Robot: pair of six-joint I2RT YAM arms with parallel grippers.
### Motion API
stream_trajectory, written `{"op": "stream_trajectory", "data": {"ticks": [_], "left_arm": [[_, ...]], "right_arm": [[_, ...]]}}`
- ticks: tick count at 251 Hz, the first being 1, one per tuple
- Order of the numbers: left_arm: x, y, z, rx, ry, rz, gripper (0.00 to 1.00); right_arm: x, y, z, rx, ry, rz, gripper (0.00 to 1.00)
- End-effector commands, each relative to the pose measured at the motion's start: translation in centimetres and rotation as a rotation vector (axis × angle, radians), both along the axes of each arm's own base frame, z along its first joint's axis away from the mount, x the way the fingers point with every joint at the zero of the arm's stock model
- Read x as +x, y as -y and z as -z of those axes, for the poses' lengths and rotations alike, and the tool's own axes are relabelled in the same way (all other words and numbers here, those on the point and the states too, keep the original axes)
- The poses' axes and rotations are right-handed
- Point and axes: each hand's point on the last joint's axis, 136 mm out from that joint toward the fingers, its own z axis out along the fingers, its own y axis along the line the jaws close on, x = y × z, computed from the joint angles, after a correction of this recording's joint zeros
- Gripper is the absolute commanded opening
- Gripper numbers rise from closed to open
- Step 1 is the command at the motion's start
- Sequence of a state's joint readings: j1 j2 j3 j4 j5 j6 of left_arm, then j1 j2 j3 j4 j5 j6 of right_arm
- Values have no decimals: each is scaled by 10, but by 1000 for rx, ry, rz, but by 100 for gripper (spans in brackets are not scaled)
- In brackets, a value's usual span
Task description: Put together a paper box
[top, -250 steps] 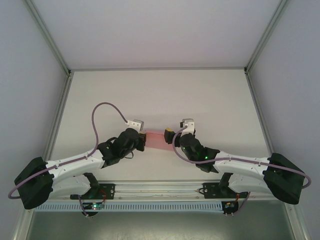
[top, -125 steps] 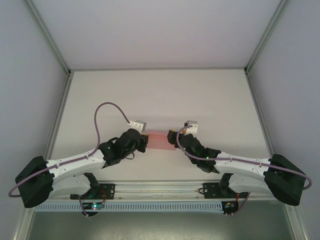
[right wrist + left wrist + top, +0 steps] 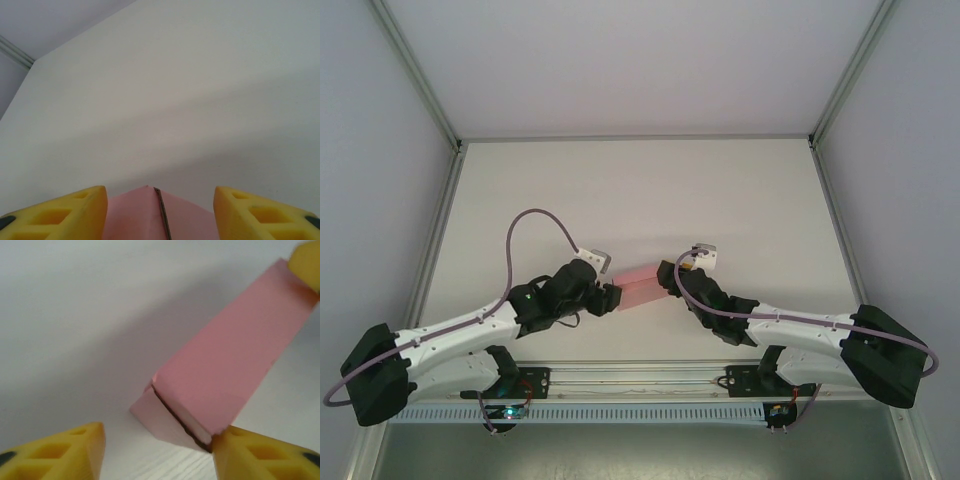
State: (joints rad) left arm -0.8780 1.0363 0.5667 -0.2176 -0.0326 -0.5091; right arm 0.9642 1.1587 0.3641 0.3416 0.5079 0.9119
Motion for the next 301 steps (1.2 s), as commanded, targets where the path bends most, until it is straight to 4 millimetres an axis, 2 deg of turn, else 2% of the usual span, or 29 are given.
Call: {"op": "stream_trajectory", "data": {"ticks": [1,13,17,40,58,117,165,192,215,221,232,263,283,301], "left_arm": [[-7,6,-21,-52,-27,0,83],[-6,8,-28,-75,-25,-10,99],[-6,8,-31,-80,-24,-10,100],[-2,10,-38,-102,-25,-25,100],[5,8,-36,-106,-41,-72,100],[28,3,-6,-172,-146,-195,98],[31,-2,4,-249,-162,-225,90],[28,-5,10,-264,-164,-230,80],[23,-10,24,-239,-185,-244,70],[24,-13,29,-234,-189,-257,67],[23,-16,37,-231,-201,-278,61],[18,-19,55,-232,-254,-312,43],[16,-21,61,-230,-261,-316,33],[16,-21,64,-231,-262,-321,19]], "right_arm": [[-22,25,55,-166,-141,-11,55],[-22,27,56,-165,-142,-7,53],[-23,27,56,-164,-142,-6,52],[-23,28,59,-167,-148,-5,51],[-24,28,61,-165,-155,-4,51],[-25,31,66,-175,-170,5,46],[-27,34,70,-183,-179,15,42],[-26,36,70,-182,-177,25,38],[-25,36,69,-178,-174,28,36],[-29,42,76,-197,-187,30,36],[-30,43,79,-197,-189,29,36],[-30,43,85,-185,-204,20,31],[-30,42,90,-174,-214,13,25],[-30,39,92,-163,-220,0,22]]}}
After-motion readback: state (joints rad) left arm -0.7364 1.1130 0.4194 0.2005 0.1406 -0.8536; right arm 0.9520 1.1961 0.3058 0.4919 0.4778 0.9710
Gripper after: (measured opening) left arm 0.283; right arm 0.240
